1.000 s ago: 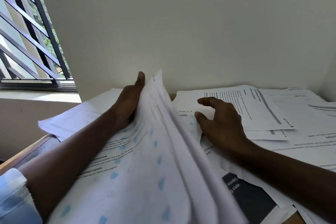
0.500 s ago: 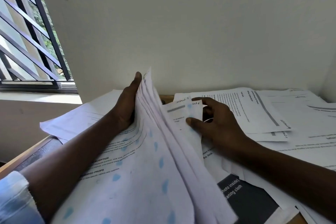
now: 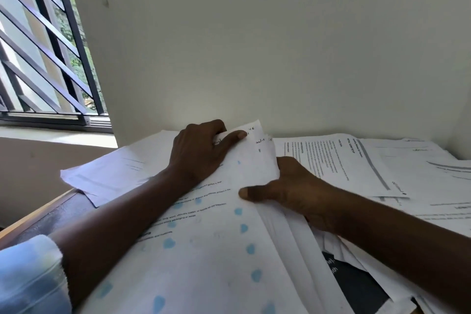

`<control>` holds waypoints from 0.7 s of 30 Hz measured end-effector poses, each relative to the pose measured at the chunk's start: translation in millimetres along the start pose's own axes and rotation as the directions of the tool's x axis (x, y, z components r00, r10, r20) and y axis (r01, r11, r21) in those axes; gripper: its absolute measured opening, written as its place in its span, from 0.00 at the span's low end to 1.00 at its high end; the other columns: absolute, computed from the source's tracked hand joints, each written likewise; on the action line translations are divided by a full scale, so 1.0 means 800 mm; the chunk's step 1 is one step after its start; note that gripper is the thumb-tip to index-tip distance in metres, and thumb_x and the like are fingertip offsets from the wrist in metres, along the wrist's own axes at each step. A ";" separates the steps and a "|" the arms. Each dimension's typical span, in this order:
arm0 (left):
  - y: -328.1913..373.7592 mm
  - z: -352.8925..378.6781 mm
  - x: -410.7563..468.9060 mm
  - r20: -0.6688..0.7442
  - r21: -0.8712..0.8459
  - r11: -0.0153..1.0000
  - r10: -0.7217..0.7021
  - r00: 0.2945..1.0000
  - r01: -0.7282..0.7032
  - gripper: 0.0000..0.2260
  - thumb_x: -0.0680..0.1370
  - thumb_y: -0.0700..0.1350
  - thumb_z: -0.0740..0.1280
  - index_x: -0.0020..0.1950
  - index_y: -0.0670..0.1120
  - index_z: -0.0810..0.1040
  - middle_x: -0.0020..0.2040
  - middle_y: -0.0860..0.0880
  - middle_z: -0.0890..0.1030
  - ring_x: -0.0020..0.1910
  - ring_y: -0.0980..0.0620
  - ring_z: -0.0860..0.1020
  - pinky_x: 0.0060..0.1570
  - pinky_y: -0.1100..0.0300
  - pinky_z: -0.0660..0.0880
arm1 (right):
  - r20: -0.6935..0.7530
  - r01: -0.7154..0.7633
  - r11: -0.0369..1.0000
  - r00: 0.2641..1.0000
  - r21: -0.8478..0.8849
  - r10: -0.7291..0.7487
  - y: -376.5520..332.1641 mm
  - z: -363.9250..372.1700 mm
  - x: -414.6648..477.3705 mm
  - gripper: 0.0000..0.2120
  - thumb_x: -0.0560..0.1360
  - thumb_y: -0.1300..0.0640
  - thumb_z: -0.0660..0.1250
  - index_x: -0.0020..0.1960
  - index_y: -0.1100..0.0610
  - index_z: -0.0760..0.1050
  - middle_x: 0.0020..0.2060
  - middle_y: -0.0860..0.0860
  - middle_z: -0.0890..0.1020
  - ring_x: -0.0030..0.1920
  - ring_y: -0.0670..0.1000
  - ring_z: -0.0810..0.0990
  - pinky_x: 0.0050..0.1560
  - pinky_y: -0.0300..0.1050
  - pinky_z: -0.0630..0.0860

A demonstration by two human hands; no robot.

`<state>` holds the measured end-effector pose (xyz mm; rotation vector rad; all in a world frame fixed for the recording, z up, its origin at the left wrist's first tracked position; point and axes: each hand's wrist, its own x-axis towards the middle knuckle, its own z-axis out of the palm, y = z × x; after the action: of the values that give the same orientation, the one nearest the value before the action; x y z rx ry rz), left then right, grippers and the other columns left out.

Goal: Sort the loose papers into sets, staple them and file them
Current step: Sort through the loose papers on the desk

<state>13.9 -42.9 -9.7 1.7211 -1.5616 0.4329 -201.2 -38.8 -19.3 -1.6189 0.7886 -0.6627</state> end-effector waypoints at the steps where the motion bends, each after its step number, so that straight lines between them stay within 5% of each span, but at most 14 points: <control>1: 0.003 -0.004 0.003 -0.005 -0.032 0.999 -0.002 1.000 0.001 0.24 0.78 0.71 0.61 0.40 0.50 0.75 0.31 0.53 0.77 0.37 0.48 0.76 0.39 0.53 0.70 | -0.056 0.005 1.000 0.998 0.011 -0.004 0.005 0.002 0.002 0.16 0.70 0.64 0.80 0.56 0.57 0.83 0.47 0.52 0.88 0.47 0.51 0.88 0.46 0.44 0.85; 4: 0.006 -0.023 0.014 -0.056 -0.067 0.991 0.116 0.992 -0.120 0.19 0.80 0.68 0.60 0.49 0.53 0.77 0.46 0.56 0.80 0.47 0.52 0.79 0.52 0.52 0.73 | -0.178 0.040 0.995 0.984 0.094 -0.023 0.006 0.007 -0.001 0.12 0.71 0.64 0.79 0.51 0.57 0.80 0.40 0.49 0.88 0.39 0.47 0.87 0.37 0.39 0.82; 8: -0.004 -0.064 0.017 -0.249 0.025 1.000 0.001 0.969 0.005 0.24 0.78 0.67 0.66 0.67 0.55 0.72 0.68 0.52 0.72 0.68 0.46 0.70 0.67 0.44 0.64 | -0.353 0.138 0.989 0.929 0.053 -0.110 -0.011 -0.011 0.005 0.11 0.73 0.63 0.78 0.53 0.58 0.81 0.46 0.54 0.88 0.47 0.55 0.87 0.55 0.55 0.84; 11: -0.009 -0.095 -0.002 -0.249 -0.268 0.947 -0.246 0.937 0.178 0.32 0.71 0.64 0.75 0.70 0.56 0.69 0.69 0.51 0.73 0.69 0.47 0.72 0.68 0.45 0.70 | -0.453 0.259 0.966 0.864 0.026 -0.219 -0.038 -0.034 0.009 0.12 0.75 0.61 0.77 0.57 0.58 0.81 0.51 0.55 0.87 0.52 0.57 0.86 0.61 0.57 0.81; 14: 0.004 -0.113 -0.013 0.120 -0.695 0.620 -0.400 0.909 0.364 0.34 0.71 0.52 0.81 0.72 0.53 0.68 0.62 0.51 0.78 0.59 0.55 0.79 0.55 0.59 0.76 | -0.489 0.407 0.912 0.786 -0.052 -0.378 -0.076 -0.060 0.006 0.12 0.77 0.62 0.74 0.59 0.55 0.80 0.51 0.50 0.86 0.53 0.52 0.86 0.60 0.51 0.81; 16: 0.009 -0.116 -0.009 0.263 -0.794 0.461 -0.328 0.907 0.397 0.36 0.68 0.47 0.84 0.71 0.49 0.70 0.57 0.50 0.85 0.55 0.51 0.84 0.53 0.55 0.79 | -0.479 0.477 0.872 0.744 -0.107 -0.465 -0.103 -0.076 0.004 0.12 0.79 0.61 0.73 0.62 0.56 0.79 0.53 0.50 0.86 0.54 0.51 0.86 0.59 0.48 0.82; 18: 0.022 -0.119 0.002 0.227 -0.830 0.454 -0.255 0.940 0.323 0.36 0.65 0.45 0.84 0.70 0.45 0.74 0.58 0.48 0.86 0.57 0.46 0.85 0.58 0.46 0.81 | -0.478 0.545 0.831 0.705 -0.108 -0.524 -0.125 -0.088 0.002 0.15 0.79 0.60 0.72 0.65 0.59 0.78 0.54 0.50 0.86 0.54 0.51 0.86 0.56 0.46 0.82; 21: 0.051 -0.114 0.010 0.063 -0.878 0.454 -0.199 0.978 0.149 0.23 0.72 0.38 0.80 0.65 0.41 0.79 0.57 0.46 0.87 0.56 0.45 0.86 0.57 0.47 0.82 | -0.569 0.608 0.783 0.601 -0.130 -0.561 -0.138 -0.095 -0.006 0.17 0.80 0.56 0.71 0.67 0.57 0.75 0.53 0.47 0.85 0.51 0.44 0.86 0.51 0.39 0.81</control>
<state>-2.1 18.3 67.9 0.9764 -1.1803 -0.4258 -247.6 -68.3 103.0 -1.6083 0.6201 -1.7229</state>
